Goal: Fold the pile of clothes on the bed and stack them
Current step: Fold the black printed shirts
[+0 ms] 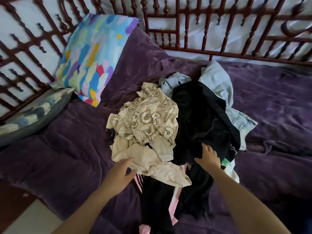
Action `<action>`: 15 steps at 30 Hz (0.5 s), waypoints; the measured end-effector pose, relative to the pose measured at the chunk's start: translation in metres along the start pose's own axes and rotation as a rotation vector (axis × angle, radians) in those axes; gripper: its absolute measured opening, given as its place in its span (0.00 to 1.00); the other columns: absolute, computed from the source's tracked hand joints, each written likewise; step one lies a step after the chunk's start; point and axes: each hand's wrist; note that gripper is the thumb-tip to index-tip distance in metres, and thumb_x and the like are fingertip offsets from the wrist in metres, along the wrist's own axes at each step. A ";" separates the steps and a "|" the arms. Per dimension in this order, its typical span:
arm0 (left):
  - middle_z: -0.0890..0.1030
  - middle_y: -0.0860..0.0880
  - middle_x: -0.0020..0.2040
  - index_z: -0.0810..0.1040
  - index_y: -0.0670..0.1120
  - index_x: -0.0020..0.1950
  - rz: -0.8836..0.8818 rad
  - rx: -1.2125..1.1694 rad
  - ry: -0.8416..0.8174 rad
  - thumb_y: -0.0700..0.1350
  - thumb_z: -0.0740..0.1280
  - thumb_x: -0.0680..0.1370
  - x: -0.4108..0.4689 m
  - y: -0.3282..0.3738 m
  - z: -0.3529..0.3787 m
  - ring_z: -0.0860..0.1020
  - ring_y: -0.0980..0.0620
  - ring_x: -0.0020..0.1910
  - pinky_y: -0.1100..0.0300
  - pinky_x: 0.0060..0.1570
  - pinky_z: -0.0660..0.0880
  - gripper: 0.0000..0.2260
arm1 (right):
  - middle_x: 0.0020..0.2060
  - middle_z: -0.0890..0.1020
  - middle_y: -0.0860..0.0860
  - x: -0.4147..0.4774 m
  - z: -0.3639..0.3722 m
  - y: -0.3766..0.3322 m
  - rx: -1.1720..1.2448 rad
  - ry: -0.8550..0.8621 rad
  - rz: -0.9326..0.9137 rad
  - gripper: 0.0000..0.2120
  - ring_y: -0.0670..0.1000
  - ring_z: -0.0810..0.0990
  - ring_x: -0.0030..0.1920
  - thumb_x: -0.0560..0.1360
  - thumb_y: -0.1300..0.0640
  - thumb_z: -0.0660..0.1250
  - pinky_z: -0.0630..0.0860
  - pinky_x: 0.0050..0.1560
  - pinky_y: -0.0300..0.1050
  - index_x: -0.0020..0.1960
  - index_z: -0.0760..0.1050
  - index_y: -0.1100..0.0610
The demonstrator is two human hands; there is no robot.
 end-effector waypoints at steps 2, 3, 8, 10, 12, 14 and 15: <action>0.69 0.51 0.68 0.64 0.47 0.73 0.006 -0.024 0.007 0.48 0.62 0.79 0.009 -0.003 0.005 0.67 0.56 0.65 0.64 0.62 0.66 0.22 | 0.75 0.58 0.51 0.012 0.005 -0.002 0.025 -0.019 0.024 0.37 0.57 0.59 0.72 0.75 0.53 0.66 0.63 0.67 0.56 0.76 0.49 0.53; 0.69 0.51 0.68 0.64 0.47 0.73 0.009 -0.027 0.008 0.48 0.62 0.79 0.013 -0.005 0.006 0.66 0.56 0.66 0.65 0.62 0.64 0.22 | 0.73 0.61 0.51 0.015 0.010 -0.003 0.007 -0.019 0.035 0.35 0.57 0.62 0.71 0.76 0.54 0.65 0.64 0.66 0.54 0.76 0.49 0.52; 0.69 0.52 0.68 0.64 0.48 0.72 -0.017 -0.075 -0.005 0.55 0.61 0.78 0.022 -0.013 0.007 0.68 0.56 0.65 0.65 0.62 0.65 0.24 | 0.60 0.78 0.52 0.016 0.036 0.003 -0.182 0.151 0.046 0.20 0.54 0.73 0.61 0.78 0.60 0.56 0.67 0.58 0.47 0.69 0.65 0.53; 0.70 0.52 0.67 0.65 0.47 0.72 -0.038 -0.092 -0.018 0.57 0.61 0.77 0.021 -0.017 0.008 0.69 0.56 0.65 0.63 0.63 0.67 0.26 | 0.55 0.80 0.54 0.016 0.038 0.002 -0.115 0.143 0.092 0.17 0.55 0.74 0.59 0.77 0.61 0.56 0.66 0.57 0.47 0.65 0.71 0.54; 0.71 0.52 0.65 0.65 0.47 0.72 -0.047 -0.078 -0.043 0.60 0.60 0.75 0.019 -0.019 0.008 0.71 0.54 0.62 0.61 0.61 0.68 0.28 | 0.53 0.81 0.55 0.014 0.040 -0.001 -0.033 0.111 0.117 0.16 0.57 0.75 0.58 0.76 0.62 0.56 0.64 0.57 0.47 0.61 0.74 0.54; 0.72 0.52 0.65 0.65 0.47 0.72 -0.042 -0.049 -0.063 0.57 0.61 0.77 0.018 -0.020 0.009 0.73 0.54 0.59 0.60 0.60 0.69 0.26 | 0.54 0.81 0.55 0.004 0.040 -0.004 0.013 0.097 0.116 0.16 0.57 0.75 0.58 0.76 0.62 0.57 0.63 0.57 0.47 0.60 0.75 0.53; 0.71 0.52 0.65 0.64 0.47 0.73 -0.039 -0.038 -0.064 0.53 0.61 0.79 0.019 -0.021 0.010 0.72 0.55 0.59 0.60 0.60 0.69 0.24 | 0.54 0.81 0.54 -0.003 0.042 -0.005 0.026 0.095 0.111 0.16 0.56 0.75 0.58 0.75 0.61 0.57 0.63 0.57 0.47 0.60 0.75 0.53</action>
Point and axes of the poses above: each hand's wrist, its own x-axis towards the middle knuckle, its own z-axis out of the palm, y = z × x
